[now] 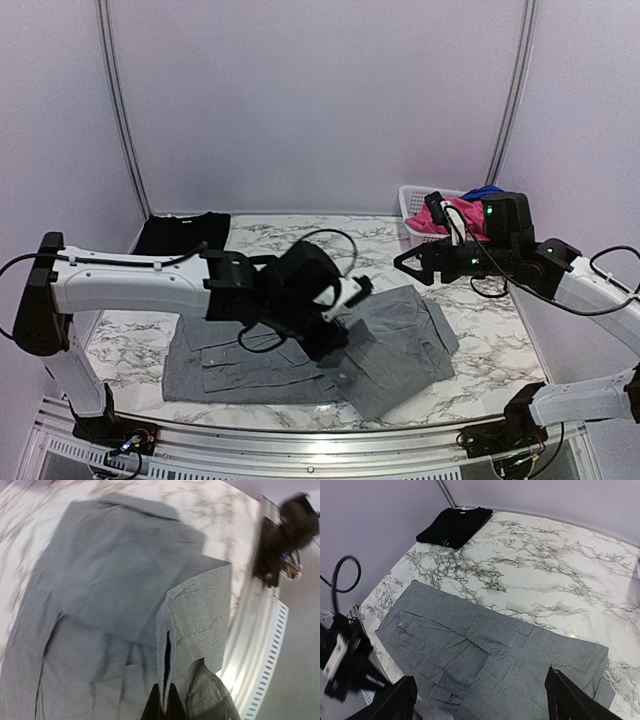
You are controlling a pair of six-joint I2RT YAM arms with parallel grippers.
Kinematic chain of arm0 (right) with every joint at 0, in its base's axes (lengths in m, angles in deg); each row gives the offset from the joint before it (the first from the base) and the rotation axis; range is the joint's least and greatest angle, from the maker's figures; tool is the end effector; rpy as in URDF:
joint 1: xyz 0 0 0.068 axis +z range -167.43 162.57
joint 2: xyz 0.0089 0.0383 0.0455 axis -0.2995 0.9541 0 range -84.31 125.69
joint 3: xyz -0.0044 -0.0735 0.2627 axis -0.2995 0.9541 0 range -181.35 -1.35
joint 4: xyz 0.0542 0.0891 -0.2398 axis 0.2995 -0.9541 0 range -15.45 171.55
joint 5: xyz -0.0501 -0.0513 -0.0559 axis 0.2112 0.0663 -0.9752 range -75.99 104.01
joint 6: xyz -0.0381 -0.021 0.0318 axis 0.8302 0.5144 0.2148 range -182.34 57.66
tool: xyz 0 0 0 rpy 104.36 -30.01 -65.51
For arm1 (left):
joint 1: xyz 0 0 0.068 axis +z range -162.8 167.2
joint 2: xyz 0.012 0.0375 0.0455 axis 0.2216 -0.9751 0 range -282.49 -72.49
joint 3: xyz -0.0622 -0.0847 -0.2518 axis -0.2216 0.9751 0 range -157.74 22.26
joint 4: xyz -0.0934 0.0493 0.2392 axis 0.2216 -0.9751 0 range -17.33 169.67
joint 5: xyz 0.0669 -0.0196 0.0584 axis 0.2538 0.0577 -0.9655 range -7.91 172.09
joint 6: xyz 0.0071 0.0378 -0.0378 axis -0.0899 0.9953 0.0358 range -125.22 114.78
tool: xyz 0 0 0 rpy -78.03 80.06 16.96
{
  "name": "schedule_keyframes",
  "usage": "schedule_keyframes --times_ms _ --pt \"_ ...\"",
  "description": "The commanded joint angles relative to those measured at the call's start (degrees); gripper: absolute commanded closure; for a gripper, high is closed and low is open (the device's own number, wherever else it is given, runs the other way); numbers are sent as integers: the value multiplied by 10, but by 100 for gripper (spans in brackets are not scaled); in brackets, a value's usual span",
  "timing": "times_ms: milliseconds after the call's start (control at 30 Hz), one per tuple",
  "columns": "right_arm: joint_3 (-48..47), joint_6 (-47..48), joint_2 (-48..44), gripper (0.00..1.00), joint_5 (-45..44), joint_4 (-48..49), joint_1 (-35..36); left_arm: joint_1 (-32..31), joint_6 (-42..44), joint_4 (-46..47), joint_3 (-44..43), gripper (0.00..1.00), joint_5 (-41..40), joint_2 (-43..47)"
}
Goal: Fold and stack the mixed laundry pile
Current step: Fold the 1/3-folded shirt at the center of the board.
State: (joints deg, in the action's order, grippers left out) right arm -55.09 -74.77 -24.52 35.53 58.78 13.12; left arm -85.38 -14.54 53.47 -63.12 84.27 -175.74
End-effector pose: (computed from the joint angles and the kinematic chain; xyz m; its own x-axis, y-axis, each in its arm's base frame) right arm 0.1923 0.1286 0.3239 -0.5668 -0.1020 -0.8175 -0.6427 0.6756 0.3612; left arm 0.1217 -0.3925 0.2763 -0.3612 0.6106 -0.7048 0.9152 0.3770 -0.1424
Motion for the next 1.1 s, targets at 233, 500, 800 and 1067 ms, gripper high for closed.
schedule_keyframes --times_ms 233,500,800,1067 --pt "14 29 47 15 13 -14 -8 145 -239 159 288 100 -61 165" --pt "36 34 110 17 -2 -7 -9 176 -298 167 412 100 -122 287" --pt "6 15 297 50 -7 1 -45 189 -295 139 444 100 -141 335" --pt "-15 30 308 47 -32 -32 -73 202 -317 105 475 100 -184 328"
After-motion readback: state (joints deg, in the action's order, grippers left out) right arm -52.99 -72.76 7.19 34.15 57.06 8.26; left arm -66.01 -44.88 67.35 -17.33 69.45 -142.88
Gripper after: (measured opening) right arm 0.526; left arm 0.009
